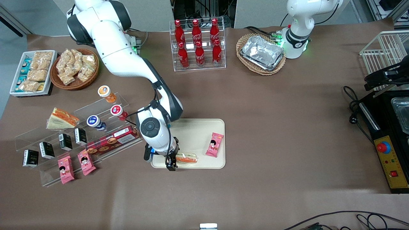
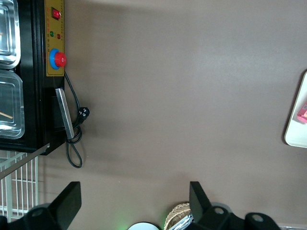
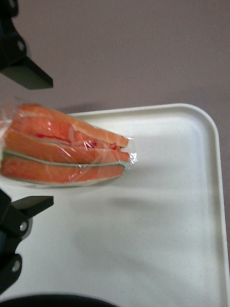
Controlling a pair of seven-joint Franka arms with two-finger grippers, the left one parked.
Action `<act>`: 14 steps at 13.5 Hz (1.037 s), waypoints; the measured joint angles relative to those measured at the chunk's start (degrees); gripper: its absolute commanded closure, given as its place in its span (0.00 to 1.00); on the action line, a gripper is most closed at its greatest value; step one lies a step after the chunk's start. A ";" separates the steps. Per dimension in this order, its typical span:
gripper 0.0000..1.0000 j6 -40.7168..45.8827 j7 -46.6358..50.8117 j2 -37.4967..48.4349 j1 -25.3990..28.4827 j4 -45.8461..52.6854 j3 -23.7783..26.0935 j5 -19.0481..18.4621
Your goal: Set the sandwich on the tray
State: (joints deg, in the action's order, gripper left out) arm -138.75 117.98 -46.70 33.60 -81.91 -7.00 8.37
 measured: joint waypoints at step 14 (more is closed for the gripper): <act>0.00 34.89 -47.89 19.92 -11.79 2.12 -0.65 0.13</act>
State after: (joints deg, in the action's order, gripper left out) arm -103.86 70.09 -26.78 21.81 -79.79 -7.65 8.50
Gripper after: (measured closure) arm 0.000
